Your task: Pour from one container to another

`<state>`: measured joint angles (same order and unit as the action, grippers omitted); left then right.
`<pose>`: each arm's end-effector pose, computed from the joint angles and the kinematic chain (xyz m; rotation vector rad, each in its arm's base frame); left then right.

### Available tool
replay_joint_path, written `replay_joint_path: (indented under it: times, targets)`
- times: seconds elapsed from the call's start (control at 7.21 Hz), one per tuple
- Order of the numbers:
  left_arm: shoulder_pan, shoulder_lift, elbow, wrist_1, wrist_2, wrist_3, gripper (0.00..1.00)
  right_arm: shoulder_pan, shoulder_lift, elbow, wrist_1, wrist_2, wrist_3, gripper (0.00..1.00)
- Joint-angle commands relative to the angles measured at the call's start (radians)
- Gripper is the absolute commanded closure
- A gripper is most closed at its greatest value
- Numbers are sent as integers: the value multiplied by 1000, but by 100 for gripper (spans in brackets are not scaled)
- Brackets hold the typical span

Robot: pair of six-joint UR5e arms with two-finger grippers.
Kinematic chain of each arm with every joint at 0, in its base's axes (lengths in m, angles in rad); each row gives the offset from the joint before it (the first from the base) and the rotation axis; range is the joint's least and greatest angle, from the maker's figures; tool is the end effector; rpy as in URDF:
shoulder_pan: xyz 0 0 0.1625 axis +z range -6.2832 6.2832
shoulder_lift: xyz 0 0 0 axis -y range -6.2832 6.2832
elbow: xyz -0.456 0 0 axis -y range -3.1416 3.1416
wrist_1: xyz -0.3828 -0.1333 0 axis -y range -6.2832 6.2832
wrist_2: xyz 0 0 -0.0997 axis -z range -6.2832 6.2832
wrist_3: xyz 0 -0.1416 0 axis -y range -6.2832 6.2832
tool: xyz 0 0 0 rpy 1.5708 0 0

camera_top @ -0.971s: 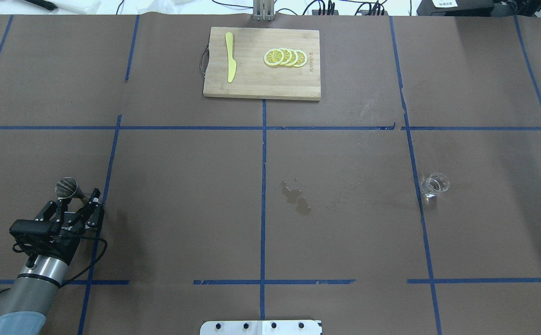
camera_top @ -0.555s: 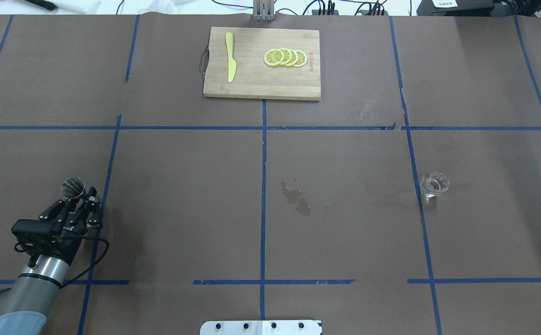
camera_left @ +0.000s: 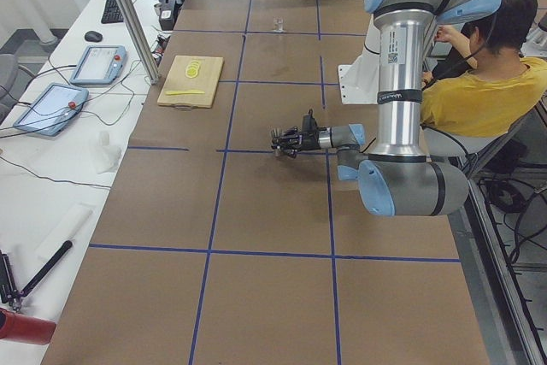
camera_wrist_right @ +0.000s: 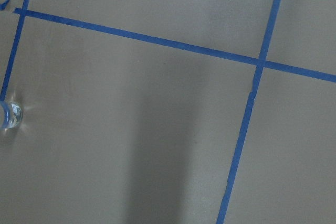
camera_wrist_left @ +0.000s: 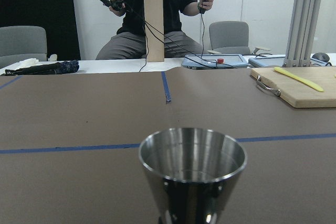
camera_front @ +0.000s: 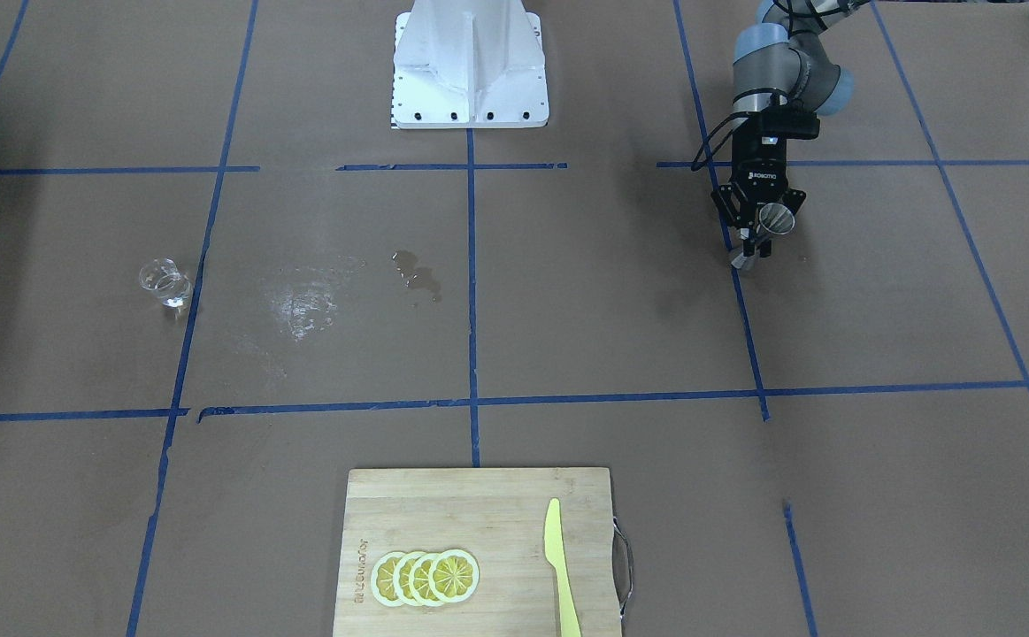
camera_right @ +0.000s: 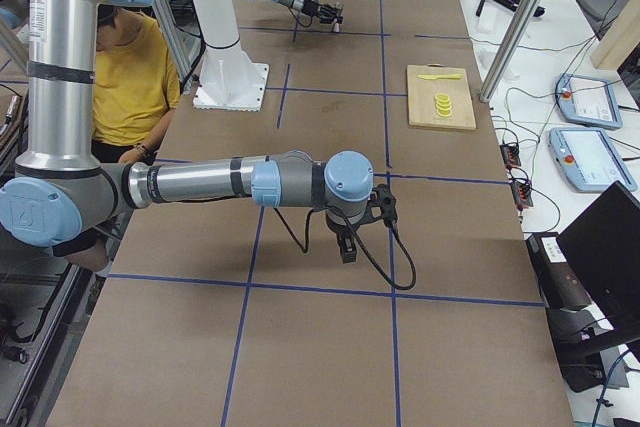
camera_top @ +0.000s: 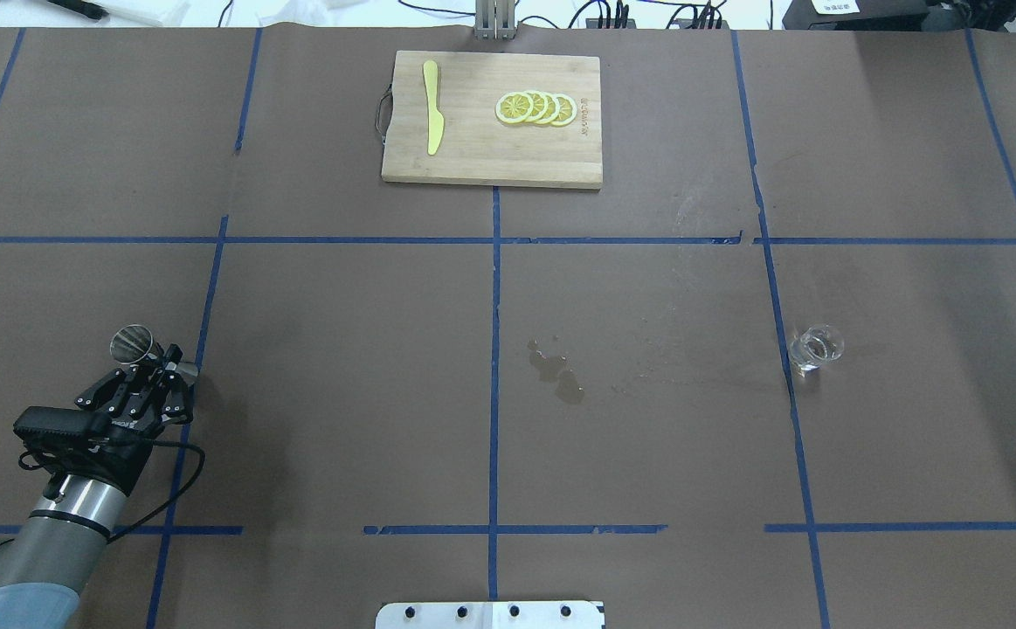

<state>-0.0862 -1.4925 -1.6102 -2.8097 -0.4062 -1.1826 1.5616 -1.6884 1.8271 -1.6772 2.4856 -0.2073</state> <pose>0.4108 -0.2999 0.5593 1.2163 0.7751 -0.4480 0.0172 -0.4282 0.6455 0.1206 -0.9092 -0.2159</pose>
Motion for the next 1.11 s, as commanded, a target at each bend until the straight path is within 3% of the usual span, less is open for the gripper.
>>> replay_joint_path:
  times: [0.0, 0.56, 0.69, 0.97]
  targets:
    - [-9, 0, -2, -118, 4, 69, 100, 0, 9, 6, 1, -1, 2, 0]
    - [-30, -93, -62, -126, -20, 328, 100, -47, 82, 64, 19, -1, 3, 0]
    - [-30, -119, -60, -125, -22, 331, 100, -67, 78, 64, 136, -1, 61, 0]
    - [-27, -123, -57, -117, -45, 340, 100, -153, 64, 63, 395, -20, 344, 0]
